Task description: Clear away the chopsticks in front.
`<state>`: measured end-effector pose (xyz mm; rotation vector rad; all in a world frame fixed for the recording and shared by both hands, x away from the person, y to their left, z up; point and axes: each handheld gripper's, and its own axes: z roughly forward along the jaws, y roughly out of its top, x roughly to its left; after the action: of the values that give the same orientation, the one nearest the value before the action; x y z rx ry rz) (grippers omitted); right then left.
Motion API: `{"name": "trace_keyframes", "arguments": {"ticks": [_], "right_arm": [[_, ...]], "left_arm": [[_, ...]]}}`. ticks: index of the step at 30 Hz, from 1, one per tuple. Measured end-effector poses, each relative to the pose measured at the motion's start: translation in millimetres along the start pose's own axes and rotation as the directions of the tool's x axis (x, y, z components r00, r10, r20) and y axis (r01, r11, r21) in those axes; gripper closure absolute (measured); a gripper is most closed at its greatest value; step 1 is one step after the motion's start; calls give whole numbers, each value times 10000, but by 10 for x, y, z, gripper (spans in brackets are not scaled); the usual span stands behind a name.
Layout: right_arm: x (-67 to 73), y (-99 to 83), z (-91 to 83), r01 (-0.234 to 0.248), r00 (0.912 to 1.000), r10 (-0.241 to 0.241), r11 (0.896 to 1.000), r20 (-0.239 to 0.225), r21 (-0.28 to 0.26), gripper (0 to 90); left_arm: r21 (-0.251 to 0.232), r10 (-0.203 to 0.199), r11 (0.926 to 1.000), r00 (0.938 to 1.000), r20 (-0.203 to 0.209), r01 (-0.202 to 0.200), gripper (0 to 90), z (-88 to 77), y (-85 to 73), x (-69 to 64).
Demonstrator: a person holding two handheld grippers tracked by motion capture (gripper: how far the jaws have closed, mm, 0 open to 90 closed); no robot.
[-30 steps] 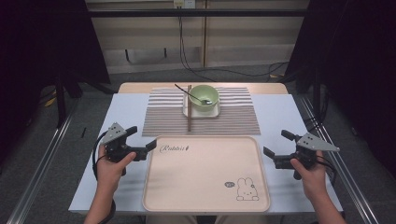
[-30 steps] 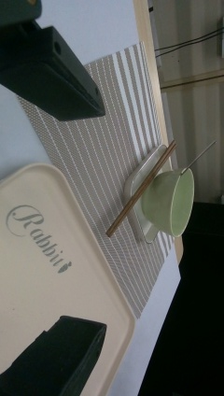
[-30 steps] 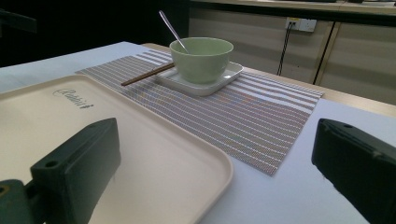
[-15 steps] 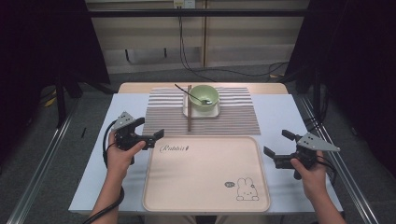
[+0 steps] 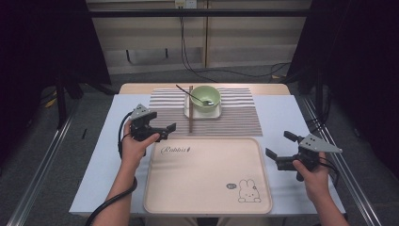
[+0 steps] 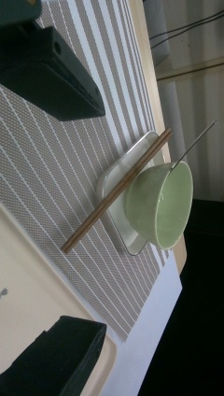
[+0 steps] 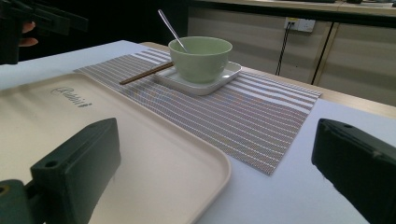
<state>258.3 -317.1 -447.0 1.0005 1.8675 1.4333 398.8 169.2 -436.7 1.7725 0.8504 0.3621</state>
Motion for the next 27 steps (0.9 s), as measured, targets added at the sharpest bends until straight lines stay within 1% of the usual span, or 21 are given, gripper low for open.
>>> {"name": "trace_keyframes", "arguments": {"ticks": [1,2,3,4,5,6,8,10,12,15,16,17,19,20,23,25,27], "right_arm": [[-1,1,-1,-8,10000,8,10000,-17,7,11],[-2,0,-1,10,10000,-10,10000,2,23,11],[-2,0,-1,10,10000,-10,10000,2,23,11],[-3,1,0,22,10000,-22,10000,0,-20,11],[-3,2,0,14,10000,-14,10000,-9,-13,11],[-4,1,0,14,10000,-14,10000,7,-9,11],[-5,2,-1,8,10000,-8,10000,-6,-3,11],[-6,3,-2,-2,10000,2,10000,5,-6,11],[-6,5,-3,-29,10000,29,10000,-1,-17,11],[-9,6,-4,-21,10000,21,10000,-4,-31,11],[-8,7,-5,-71,10000,71,10000,3,-47,11],[-10,7,-5,-29,10000,29,10000,31,-43,11],[-10,8,-6,-43,10000,43,10000,31,-46,11],[-13,10,-3,-63,10000,63,10000,11,-74,11],[-15,11,-3,-67,10000,68,9999,29,-80,11],[-17,12,-3,-73,10000,73,9999,6,-88,11],[-16,12,-3,-99,10000,99,9999,9,-98,11]], "left_arm": [[-43,-96,9999,9999,-93,96,0,29,2,2],[48,-120,9999,9999,-121,121,0,82,5,21],[48,-120,9999,9999,-121,121,0,82,5,21],[168,-92,9998,9997,-218,95,0,139,14,39],[216,-125,9997,9996,-239,130,0,162,20,49],[216,-125,9997,9996,-239,130,0,162,20,49],[193,-328,9993,9990,-313,334,0,215,35,65],[149,-376,9992,9986,-374,382,0,259,48,80],[218,-374,9990,9984,-412,383,0,325,58,95],[251,-401,9988,9981,-468,413,0,365,63,97],[355,-394,9985,9978,-533,413,0,401,69,101],[355,-394,9985,9978,-533,413,0,401,69,101],[354,-500,9980,9975,-507,518,0,436,72,107],[414,-468,9979,9973,-571,492,0,471,75,110],[500,-503,9973,9972,-556,531,0,501,78,108],[578,-409,9973,9973,-603,444,0,526,83,107],[538,-509,9971,9971,-570,540,5,552,83,102]]}}
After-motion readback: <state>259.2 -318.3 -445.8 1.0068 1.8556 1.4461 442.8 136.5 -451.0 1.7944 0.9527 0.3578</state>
